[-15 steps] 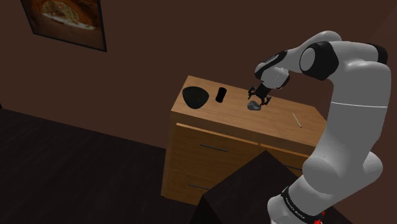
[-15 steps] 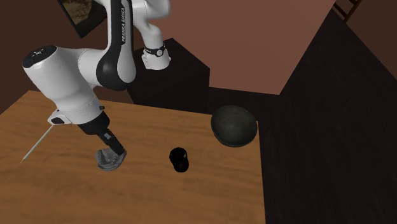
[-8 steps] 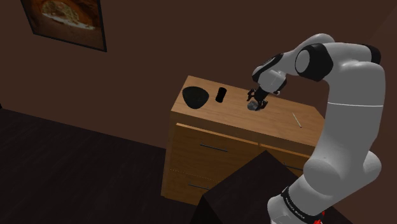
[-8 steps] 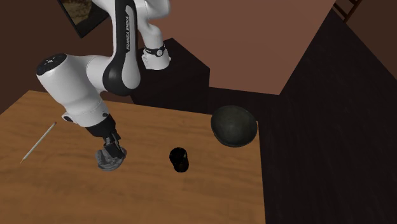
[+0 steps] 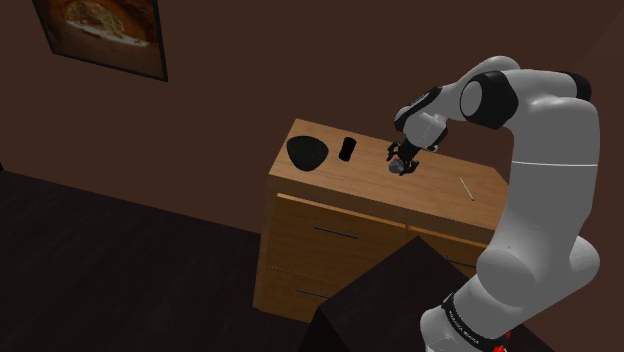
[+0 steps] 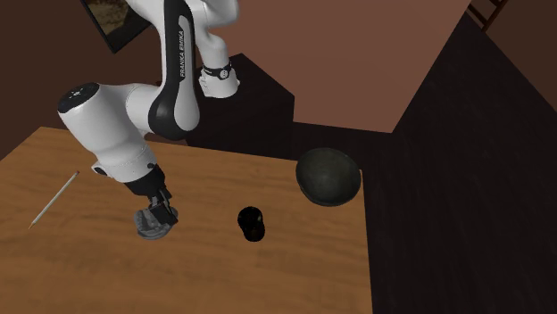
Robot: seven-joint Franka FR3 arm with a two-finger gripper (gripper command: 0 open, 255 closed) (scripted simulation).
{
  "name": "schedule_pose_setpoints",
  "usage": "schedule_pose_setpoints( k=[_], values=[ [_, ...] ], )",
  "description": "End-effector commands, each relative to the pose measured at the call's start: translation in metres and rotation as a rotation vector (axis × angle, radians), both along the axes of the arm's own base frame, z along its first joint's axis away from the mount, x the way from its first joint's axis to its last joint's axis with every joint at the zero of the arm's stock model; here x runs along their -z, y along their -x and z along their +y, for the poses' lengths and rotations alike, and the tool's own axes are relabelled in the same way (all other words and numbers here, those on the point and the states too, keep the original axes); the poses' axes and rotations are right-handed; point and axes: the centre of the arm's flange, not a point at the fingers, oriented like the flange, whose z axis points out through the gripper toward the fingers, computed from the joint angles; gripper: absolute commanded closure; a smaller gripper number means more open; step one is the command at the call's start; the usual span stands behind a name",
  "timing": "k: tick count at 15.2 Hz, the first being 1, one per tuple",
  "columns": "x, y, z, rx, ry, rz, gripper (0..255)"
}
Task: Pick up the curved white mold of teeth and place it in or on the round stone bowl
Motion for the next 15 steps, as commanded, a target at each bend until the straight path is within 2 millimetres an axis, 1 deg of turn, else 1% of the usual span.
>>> schedule_pose_setpoints(
  k=[1, 2, 11, 15],
  values=[
    [0.0, 0.0, 0.0, 0.0, 0.0, 0.0, 0],
    [0.0, 0.0, 0.0, 0.0, 0.0, 0.0, 255],
    [0.0, 0.0, 0.0, 0.0, 0.0, 0.0, 255],
    [-0.021, 0.0, 0.0, 0.0, 0.0, 0.0, 255]
  ],
)
